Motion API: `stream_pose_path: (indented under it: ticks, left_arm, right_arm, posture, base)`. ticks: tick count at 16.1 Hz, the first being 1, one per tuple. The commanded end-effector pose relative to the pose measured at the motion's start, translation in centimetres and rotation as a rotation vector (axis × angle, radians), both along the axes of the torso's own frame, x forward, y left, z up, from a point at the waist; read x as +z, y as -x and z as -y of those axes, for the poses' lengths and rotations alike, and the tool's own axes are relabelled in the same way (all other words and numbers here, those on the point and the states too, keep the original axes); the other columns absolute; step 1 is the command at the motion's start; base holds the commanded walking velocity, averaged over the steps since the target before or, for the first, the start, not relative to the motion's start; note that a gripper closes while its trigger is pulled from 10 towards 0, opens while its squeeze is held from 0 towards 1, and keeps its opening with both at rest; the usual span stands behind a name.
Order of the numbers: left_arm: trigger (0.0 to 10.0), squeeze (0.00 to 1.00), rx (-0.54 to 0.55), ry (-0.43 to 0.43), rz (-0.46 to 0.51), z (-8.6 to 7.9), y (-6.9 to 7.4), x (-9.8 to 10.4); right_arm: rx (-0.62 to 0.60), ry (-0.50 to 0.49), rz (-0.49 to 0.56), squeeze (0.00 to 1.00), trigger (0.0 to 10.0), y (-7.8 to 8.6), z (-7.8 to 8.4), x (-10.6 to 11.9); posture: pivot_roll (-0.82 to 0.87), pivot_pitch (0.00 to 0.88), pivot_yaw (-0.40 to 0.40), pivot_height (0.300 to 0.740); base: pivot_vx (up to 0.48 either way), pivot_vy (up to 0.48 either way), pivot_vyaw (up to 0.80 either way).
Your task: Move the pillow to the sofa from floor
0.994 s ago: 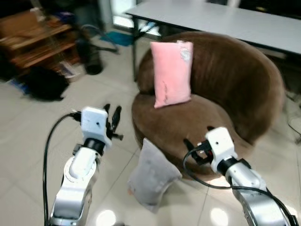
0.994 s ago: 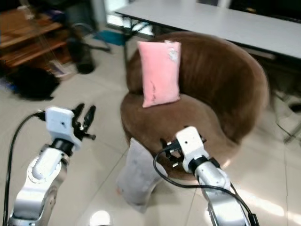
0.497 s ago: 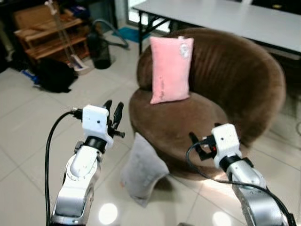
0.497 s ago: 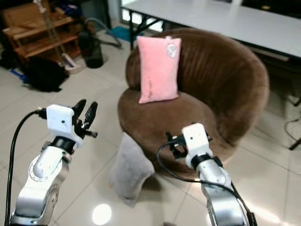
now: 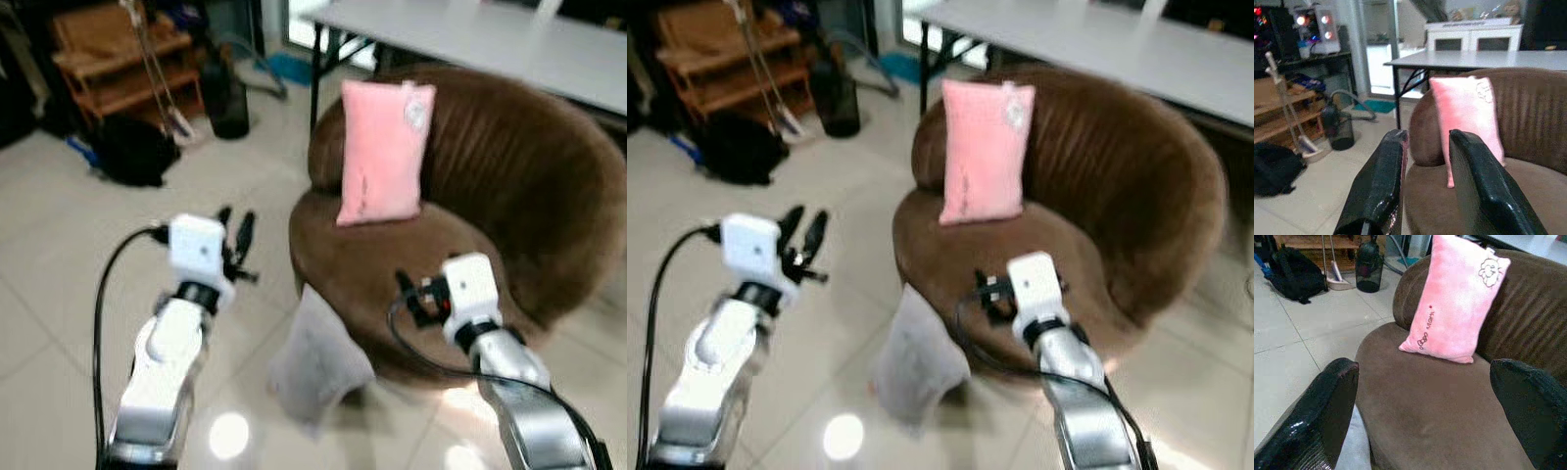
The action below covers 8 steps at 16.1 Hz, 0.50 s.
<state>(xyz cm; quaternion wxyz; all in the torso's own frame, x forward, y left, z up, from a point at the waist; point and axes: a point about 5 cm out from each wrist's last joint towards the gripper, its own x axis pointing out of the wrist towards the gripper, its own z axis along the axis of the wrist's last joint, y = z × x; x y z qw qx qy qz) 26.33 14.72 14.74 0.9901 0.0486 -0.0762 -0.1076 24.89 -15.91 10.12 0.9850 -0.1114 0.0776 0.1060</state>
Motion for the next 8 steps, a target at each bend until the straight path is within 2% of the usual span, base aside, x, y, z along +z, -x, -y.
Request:
stream_pose_path:
  ticks: [1,8]
  left_arm:
    - [10.0,0.0,0.01,-0.006,-0.01,-0.39,-0.12,-0.09]
    - [10.0,0.0,0.016,-0.009,-0.013,-0.36,-0.3,-0.14]
  right_arm:
    - [-0.006,0.0,0.003,0.0,10.0,-0.29,0.01,0.14]
    - [0.012,-0.01,-0.003,0.0,10.0,-0.36,-0.2,0.23]
  posture:
    - [-0.04,0.048,-0.002,0.74]
    - [-0.04,0.049,-0.005,0.74]
  base:
    - [0.416,0.0,0.0]
    - [0.402,0.0,0.0]
